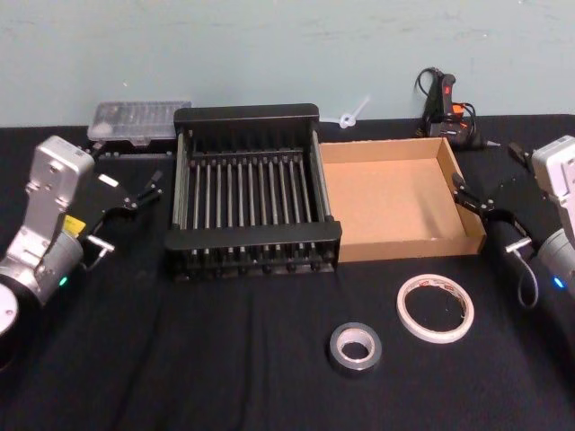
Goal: Pick up the white tape and place it into the black box , Pick up the silver tape and place it into the brown box.
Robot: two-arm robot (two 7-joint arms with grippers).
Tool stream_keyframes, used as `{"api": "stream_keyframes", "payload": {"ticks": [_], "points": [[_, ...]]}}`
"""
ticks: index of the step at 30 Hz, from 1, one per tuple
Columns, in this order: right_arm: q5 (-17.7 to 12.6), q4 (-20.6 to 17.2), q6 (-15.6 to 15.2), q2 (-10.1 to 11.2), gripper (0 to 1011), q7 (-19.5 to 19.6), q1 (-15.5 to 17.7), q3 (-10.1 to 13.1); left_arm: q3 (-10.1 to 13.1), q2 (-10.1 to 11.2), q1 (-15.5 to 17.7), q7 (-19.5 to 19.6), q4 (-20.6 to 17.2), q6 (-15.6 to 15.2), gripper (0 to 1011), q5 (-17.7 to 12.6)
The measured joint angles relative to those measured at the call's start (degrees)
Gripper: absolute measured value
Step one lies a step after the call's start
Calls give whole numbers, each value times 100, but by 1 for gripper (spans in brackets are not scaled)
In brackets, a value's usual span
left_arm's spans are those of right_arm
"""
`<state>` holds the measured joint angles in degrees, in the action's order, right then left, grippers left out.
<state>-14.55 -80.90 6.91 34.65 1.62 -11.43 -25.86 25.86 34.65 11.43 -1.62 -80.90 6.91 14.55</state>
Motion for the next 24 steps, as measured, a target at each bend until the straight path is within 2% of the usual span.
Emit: {"api": "stream_keyframes", "payload": {"ticks": [24], "points": [[0,0,0,0,1002,0,0,0,0,0,0,0,0,0,1001,0]]}}
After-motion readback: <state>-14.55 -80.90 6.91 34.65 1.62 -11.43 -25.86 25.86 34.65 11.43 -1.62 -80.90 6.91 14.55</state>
